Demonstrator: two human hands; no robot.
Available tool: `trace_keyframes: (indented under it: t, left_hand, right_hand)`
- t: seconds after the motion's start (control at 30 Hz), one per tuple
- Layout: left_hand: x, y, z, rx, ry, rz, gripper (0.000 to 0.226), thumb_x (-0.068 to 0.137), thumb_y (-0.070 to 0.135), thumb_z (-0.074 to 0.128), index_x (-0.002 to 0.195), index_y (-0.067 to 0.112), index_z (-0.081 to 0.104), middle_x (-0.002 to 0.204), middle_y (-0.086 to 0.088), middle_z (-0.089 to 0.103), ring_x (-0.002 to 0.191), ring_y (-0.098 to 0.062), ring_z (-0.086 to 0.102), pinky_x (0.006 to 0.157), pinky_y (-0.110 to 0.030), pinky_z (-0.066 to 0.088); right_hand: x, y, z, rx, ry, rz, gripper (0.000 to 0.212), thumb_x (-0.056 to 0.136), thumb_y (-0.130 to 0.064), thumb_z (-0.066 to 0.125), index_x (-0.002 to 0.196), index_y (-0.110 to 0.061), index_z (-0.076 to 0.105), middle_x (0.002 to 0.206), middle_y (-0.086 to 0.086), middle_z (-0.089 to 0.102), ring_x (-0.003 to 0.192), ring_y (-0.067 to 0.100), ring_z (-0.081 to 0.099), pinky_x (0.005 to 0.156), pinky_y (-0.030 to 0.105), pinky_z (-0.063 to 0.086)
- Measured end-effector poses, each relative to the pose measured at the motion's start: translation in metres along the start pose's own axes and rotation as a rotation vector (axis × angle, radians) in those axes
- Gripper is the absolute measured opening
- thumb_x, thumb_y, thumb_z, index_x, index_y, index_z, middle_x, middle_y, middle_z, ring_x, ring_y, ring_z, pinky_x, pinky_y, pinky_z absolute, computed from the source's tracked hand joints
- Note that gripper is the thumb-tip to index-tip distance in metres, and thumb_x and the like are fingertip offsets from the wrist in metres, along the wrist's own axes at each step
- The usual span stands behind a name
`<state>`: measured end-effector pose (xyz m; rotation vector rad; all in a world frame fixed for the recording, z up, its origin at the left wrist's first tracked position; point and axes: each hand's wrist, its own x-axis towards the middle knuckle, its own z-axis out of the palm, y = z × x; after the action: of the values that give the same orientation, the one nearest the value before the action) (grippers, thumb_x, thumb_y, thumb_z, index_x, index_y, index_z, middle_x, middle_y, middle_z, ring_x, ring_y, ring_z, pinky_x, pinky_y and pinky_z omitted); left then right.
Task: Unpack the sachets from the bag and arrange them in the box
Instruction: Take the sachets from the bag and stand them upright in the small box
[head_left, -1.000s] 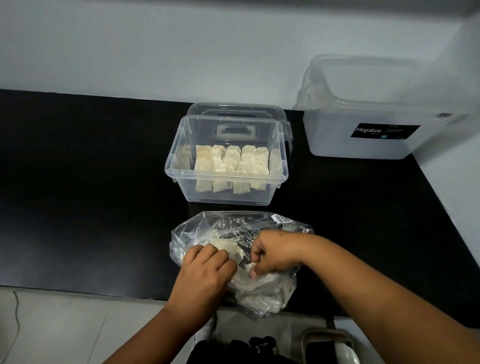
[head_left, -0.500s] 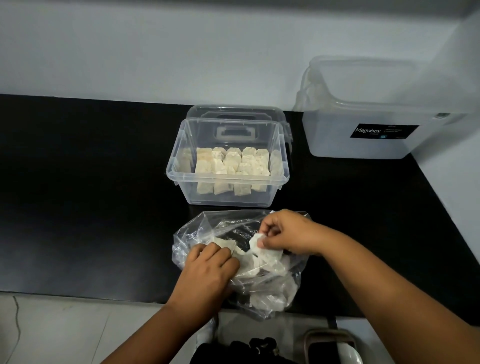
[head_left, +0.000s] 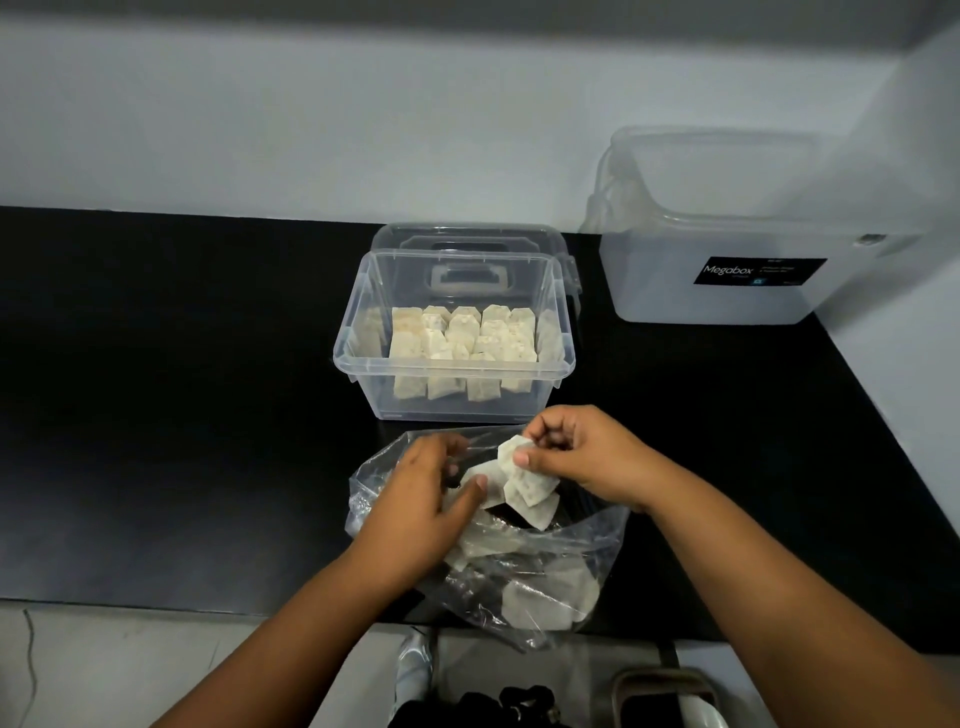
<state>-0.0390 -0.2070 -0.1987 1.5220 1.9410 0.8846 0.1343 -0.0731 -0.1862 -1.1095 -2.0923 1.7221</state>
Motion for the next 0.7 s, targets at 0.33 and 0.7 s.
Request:
trace_keyframes:
  t: [0.33,0.7]
  left_hand:
    - [0.014,-0.001,0.002,-0.164,-0.038,-0.186,0.013,0.084,0.013,0.070,0.079,0.024,0.064,0.060,0.013,0.062,0.054,0.005,0.055,0.057,-0.014,0.044]
    - [0.032,0.033,-0.040,-0.023,-0.041,-0.026,0.015,0.075,0.016,0.080,0.083,0.019,0.068,0.073,0.006,0.067,0.068,-0.008,0.064,0.066,-0.019,0.054]
  right_hand:
    - [-0.002,0.011,0.015,-0.146,0.134,0.041,0.010,0.086,-0.016,0.071,0.091,-0.023,0.065,0.084,-0.001,0.067,0.078,0.014,0.064,0.082,0.037,0.056]
    - [-0.016,-0.048,0.002,-0.519,0.058,-0.097,0.004,0.085,-0.020,0.071,0.087,-0.023,0.071,0.081,-0.008,0.067,0.071,0.000,0.060,0.067,0.014,0.051]
